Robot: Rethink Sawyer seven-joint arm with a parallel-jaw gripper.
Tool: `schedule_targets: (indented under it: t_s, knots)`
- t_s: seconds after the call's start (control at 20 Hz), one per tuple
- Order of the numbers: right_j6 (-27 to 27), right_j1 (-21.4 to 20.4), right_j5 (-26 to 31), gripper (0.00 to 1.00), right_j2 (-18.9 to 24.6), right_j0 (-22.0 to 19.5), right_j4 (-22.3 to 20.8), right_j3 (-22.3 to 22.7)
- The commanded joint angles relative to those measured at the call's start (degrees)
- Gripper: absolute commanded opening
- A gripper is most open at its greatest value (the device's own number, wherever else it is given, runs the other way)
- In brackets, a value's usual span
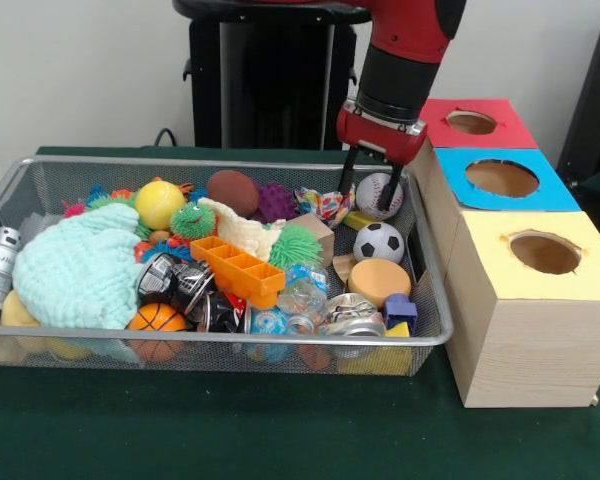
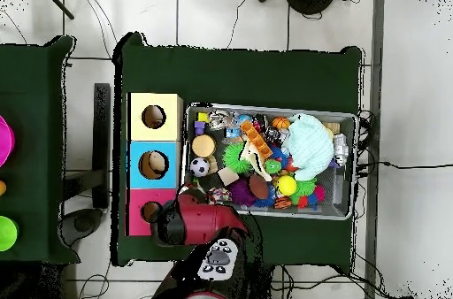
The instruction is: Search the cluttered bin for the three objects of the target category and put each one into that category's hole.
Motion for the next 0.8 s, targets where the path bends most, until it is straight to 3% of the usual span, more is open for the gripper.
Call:
schedule_targets:
  t_s: [0.05,0.2,0.65,0.8]
  knots:
    - [8.31,1.97,0.13,1.00,6.44,-1.45,2.11,1.21]
    - [7.90,4.00,-0.90,1.00,6.33,-2.21,1.96,0.24]
    - [6.84,0.46,1.12,1.00,4.31,-3.81,0.47,3.48]
    - [6.90,1.61,0.39,1.00,4.98,-4.27,0.48,3.37]
